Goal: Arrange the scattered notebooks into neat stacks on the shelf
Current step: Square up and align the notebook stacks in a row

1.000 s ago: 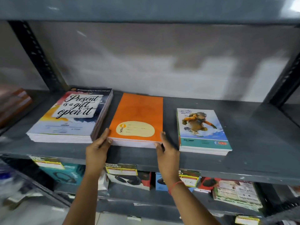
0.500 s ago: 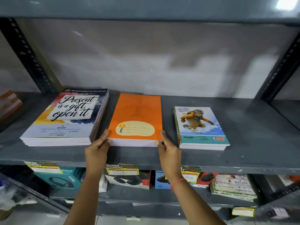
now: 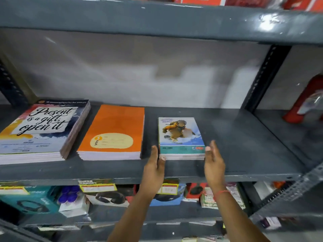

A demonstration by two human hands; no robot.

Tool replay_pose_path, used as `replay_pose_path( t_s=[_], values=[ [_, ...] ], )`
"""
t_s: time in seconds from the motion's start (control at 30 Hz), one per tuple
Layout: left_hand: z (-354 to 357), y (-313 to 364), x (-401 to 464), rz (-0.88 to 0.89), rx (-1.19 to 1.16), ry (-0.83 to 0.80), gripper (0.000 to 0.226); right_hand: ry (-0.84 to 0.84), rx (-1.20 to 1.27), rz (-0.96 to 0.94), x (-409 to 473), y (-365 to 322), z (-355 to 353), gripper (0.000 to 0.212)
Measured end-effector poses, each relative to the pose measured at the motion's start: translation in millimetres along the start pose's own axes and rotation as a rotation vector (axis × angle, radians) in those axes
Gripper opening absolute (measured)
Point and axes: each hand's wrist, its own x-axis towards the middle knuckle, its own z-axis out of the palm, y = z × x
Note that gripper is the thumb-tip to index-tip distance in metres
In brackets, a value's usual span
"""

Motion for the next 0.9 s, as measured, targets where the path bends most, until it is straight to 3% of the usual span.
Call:
replay_pose_path(
  t_s=[0.07, 0.3, 0.57, 0.9],
  values=[
    [6.7, 1.5, 5.2, -0.038, -0.096, -0.034, 0.054, -0.141, -0.062, 0.013, 0.1, 3.9, -0.6, 0.049],
    [3.7, -5.1, 16.4, -0.083, -0.118, 0.018, 0.05, -0.326, 0.011, -0.019, 4.8, 7.6, -17.1, 0.057],
    [13.6, -8.6, 21.7, -0.101, -0.15, 0.201, 0.042, -0.207, -0.074, -0.119, 5.6, 11.9, -13.0, 0.045],
    [18.3, -9.3, 22.5, -0.135, -0.162, 0.279, 0.037, -0.172, -0.038, -0.079, 7.4, 10.8, -10.6, 0.042]
  ],
)
